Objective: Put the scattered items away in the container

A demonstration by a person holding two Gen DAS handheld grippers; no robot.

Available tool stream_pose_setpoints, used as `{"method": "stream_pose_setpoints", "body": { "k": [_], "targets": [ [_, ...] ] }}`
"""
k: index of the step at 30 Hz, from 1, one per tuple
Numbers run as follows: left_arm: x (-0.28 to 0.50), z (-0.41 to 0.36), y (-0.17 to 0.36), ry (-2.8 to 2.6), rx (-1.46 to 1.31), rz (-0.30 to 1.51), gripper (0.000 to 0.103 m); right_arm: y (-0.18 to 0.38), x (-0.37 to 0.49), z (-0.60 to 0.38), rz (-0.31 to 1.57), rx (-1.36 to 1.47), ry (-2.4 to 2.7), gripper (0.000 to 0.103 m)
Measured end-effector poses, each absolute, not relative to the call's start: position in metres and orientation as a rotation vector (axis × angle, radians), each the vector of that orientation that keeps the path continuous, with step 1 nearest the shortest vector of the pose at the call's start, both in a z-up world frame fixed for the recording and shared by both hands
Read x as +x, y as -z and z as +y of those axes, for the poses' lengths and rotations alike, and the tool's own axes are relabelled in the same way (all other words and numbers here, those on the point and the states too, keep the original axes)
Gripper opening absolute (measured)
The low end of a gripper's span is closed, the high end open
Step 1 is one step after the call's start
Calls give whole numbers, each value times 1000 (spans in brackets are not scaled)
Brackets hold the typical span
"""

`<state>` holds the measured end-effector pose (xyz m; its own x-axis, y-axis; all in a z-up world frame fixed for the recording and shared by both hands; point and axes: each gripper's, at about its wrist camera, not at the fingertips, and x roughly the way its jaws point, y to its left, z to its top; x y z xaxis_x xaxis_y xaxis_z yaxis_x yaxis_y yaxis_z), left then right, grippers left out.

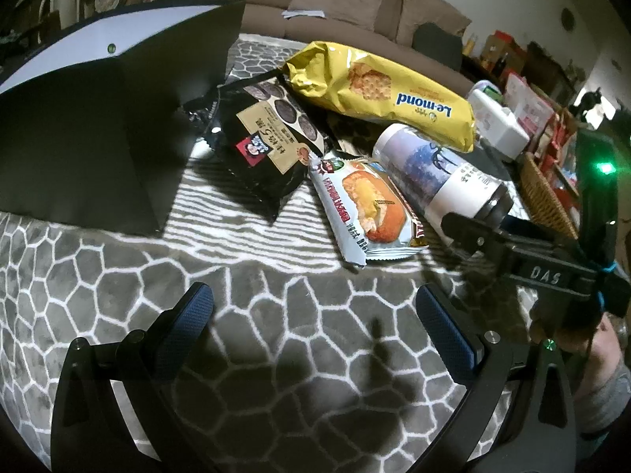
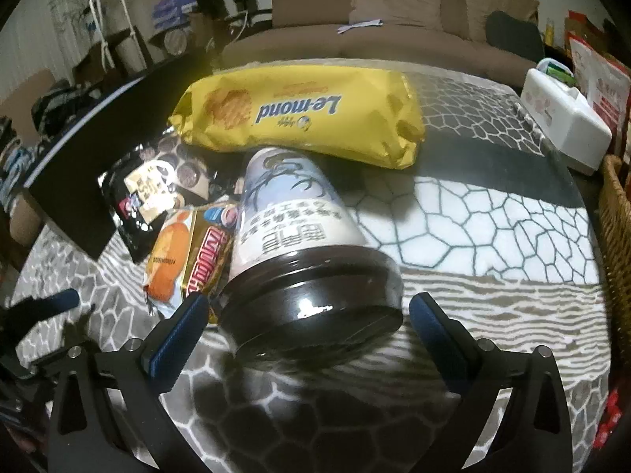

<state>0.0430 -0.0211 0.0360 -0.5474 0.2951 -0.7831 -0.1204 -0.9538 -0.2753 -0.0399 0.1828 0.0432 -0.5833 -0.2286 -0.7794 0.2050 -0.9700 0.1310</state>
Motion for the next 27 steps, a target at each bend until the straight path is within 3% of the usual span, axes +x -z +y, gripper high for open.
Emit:
{"method": "stream_pose_setpoints", "body": {
  "k": [13, 19, 23, 27],
  "targets": [
    [34, -9, -40, -2848, -1341, -176, 103, -62, -13, 193, -149, 1227, 2594, 101],
    [22, -19, -36, -2872, -1381, -553, 103, -75, 15, 206, -328, 1182, 2548, 101],
    [16, -39, -22, -2834, -1433, -982, 97, -88, 28, 217, -439, 1126, 2545, 85],
    [8, -49, -14, -2800, -1447, -1250, 96, -91, 30, 223, -485, 1119, 2531, 84]
  ]
}}
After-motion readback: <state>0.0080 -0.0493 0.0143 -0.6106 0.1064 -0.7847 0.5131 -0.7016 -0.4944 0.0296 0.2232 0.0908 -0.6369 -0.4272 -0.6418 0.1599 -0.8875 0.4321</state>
